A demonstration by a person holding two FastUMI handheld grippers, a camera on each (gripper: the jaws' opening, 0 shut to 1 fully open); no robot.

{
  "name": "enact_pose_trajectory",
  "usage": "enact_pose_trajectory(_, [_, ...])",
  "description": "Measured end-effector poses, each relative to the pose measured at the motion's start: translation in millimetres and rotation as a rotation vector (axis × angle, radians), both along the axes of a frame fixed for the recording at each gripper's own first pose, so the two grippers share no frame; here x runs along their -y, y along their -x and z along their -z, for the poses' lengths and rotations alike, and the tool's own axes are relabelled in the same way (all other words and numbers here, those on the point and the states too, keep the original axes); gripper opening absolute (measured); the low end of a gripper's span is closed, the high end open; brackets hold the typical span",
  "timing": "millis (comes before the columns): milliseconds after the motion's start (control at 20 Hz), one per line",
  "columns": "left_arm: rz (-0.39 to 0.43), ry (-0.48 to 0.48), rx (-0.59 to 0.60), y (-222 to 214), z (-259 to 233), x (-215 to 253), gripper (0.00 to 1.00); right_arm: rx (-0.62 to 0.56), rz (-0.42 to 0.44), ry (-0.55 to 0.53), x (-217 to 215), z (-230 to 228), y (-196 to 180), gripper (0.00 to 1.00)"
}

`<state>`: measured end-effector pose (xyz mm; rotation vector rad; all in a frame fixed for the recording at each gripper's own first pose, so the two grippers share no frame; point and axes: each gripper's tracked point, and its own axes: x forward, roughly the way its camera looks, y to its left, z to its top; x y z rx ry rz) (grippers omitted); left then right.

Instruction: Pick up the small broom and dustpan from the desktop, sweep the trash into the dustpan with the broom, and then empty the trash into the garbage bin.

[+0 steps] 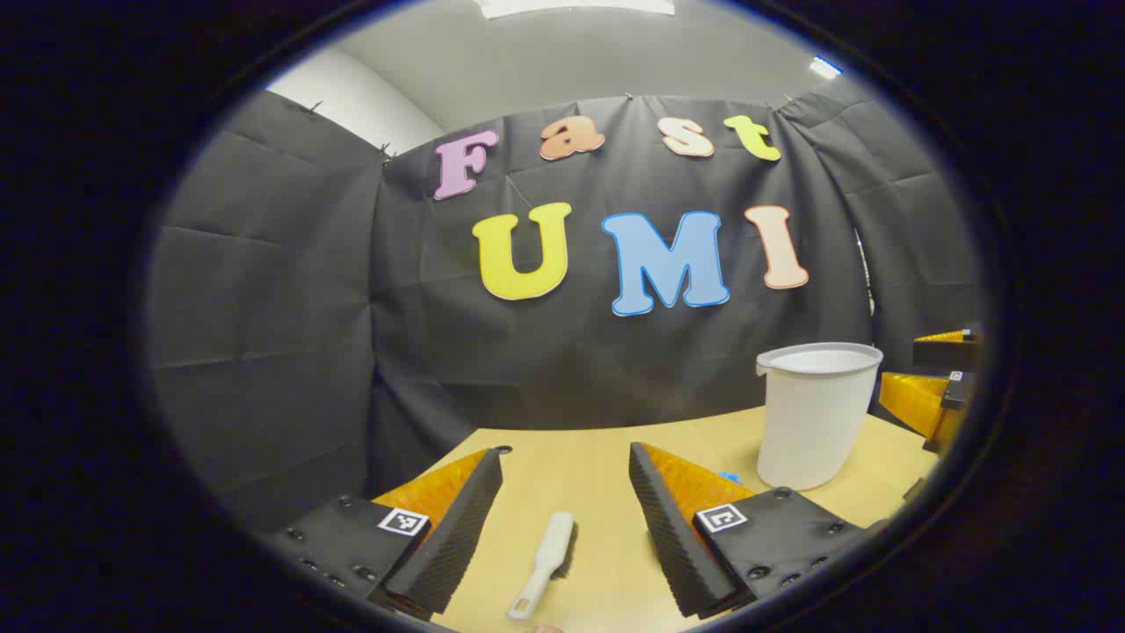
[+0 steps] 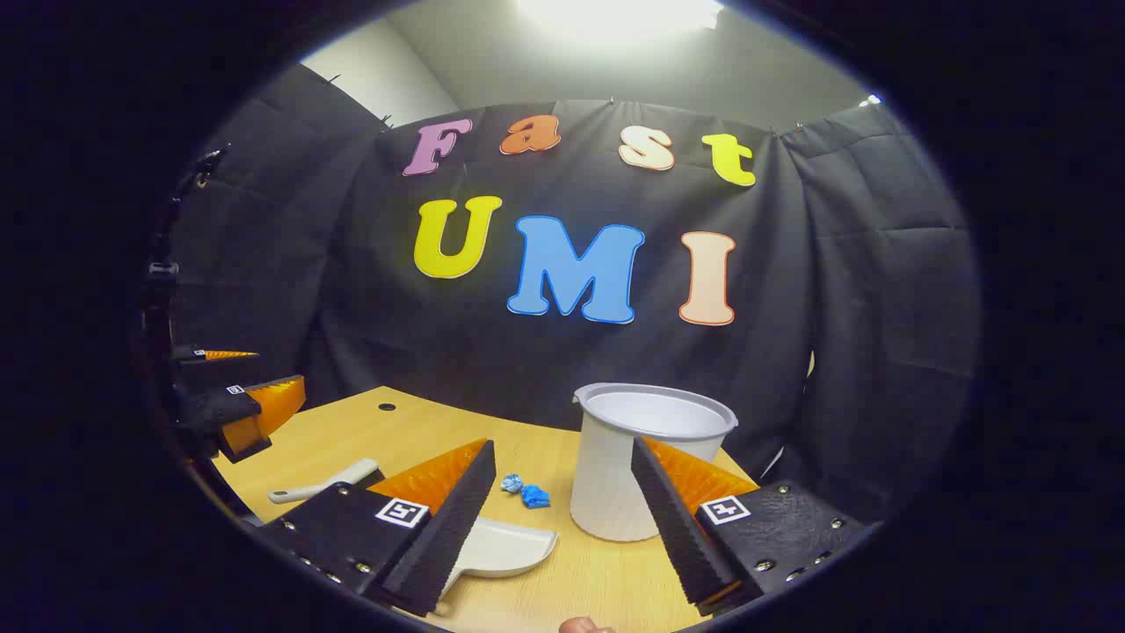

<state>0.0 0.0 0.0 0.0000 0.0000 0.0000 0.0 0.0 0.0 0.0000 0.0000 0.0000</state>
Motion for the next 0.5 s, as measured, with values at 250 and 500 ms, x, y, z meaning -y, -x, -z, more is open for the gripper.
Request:
enact_pose_trajectory(250, [0.04, 0.047, -0.028, -22, 16, -1, 0.92, -0.044, -0.008, -0.032, -26, 9, -10, 0.97])
enact_pose_trajectory(500, [0.097, 0.027, -0.02, -53, 13, -12, 0.93, -0.077, 0.069, -0.069, -32, 13, -19, 0.97])
